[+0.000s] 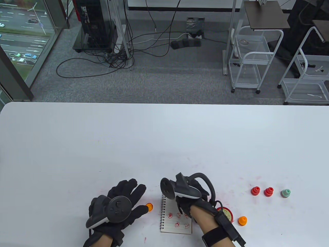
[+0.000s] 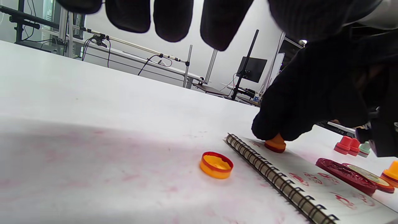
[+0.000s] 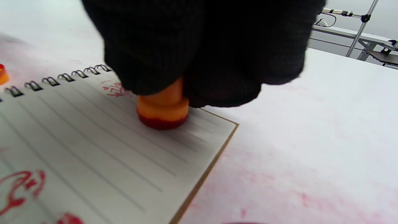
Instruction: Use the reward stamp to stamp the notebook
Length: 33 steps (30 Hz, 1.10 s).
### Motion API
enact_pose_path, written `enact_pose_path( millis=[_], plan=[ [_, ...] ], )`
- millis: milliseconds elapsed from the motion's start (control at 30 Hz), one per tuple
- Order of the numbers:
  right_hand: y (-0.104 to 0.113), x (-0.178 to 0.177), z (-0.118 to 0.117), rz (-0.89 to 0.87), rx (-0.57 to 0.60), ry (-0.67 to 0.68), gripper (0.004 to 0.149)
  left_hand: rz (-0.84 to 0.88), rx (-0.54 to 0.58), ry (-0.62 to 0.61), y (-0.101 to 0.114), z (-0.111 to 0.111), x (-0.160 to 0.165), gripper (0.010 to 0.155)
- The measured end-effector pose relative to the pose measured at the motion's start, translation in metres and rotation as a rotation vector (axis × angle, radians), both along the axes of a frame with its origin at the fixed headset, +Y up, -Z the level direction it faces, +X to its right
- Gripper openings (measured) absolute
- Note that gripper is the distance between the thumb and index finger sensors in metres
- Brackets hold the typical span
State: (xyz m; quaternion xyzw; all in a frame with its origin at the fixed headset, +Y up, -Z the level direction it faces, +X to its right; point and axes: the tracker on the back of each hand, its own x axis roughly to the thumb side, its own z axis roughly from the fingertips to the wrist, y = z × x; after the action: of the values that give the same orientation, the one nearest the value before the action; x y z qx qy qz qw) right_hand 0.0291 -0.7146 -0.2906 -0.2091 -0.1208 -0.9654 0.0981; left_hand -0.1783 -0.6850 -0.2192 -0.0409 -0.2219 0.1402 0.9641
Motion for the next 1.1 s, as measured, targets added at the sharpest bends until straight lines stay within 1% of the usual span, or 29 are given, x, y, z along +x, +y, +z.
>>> enact_pose_path(
  millis=[133, 233, 400, 467, 500, 533, 633, 767, 800, 867, 900, 967, 1000, 1100],
  plan=[
    [0.001, 0.0, -0.005, -0.009, -0.043, -0.018, 0.042, -0.011, -0.029, -0.005, -0.004, -0.002, 0.001, 0.081],
    [0.001, -0.001, -0.005, 0.009, -0.034, -0.005, 0.042, -0.016, -0.037, -0.006, -0.005, -0.003, 0.002, 0.081],
    [0.0, 0.005, -0.005, -0.045, -0.043, 0.0, 0.042, -0.017, -0.051, -0.007, -0.007, -0.004, 0.003, 0.081],
    [0.0, 0.002, 0.003, -0.02, 0.009, 0.044, 0.042, -0.022, -0.055, -0.006, -0.007, -0.004, 0.003, 0.08],
    [0.0, -0.001, 0.009, 0.021, 0.07, 0.086, 0.042, -0.023, -0.06, -0.006, -0.008, -0.005, 0.003, 0.08],
    [0.0, -0.001, 0.011, 0.037, 0.098, 0.103, 0.042, -0.022, -0.065, -0.007, -0.008, -0.005, 0.003, 0.08],
    [-0.001, 0.001, 0.017, 0.038, 0.154, 0.112, 0.042, -0.021, -0.088, -0.006, -0.01, -0.007, 0.003, 0.079],
    [0.0, 0.029, 0.015, -0.196, 0.104, 0.031, 0.044, -0.022, -0.1, -0.011, -0.012, -0.008, 0.002, 0.079],
    [0.006, 0.039, 0.021, -0.251, 0.139, 0.007, 0.046, -0.022, -0.103, -0.019, -0.013, -0.009, 0.004, 0.079],
    [0.024, 0.055, 0.037, -0.358, 0.296, 0.009, 0.045, -0.025, -0.126, -0.031, -0.017, -0.011, 0.006, 0.079],
    [0.031, 0.061, 0.043, -0.381, 0.319, 0.005, 0.045, -0.027, -0.138, -0.038, -0.019, -0.012, 0.007, 0.079],
    [0.043, 0.078, 0.056, -0.442, 0.31, -0.027, 0.045, -0.04, -0.178, -0.051, -0.025, -0.014, 0.01, 0.08],
    [0.047, 0.087, 0.062, -0.475, 0.324, -0.035, 0.045, -0.052, -0.193, -0.057, -0.028, -0.015, 0.012, 0.081],
    [0.052, 0.105, 0.074, -0.543, 0.375, -0.065, 0.045, -0.096, -0.207, -0.068, -0.035, -0.017, 0.016, 0.083]
  ],
)
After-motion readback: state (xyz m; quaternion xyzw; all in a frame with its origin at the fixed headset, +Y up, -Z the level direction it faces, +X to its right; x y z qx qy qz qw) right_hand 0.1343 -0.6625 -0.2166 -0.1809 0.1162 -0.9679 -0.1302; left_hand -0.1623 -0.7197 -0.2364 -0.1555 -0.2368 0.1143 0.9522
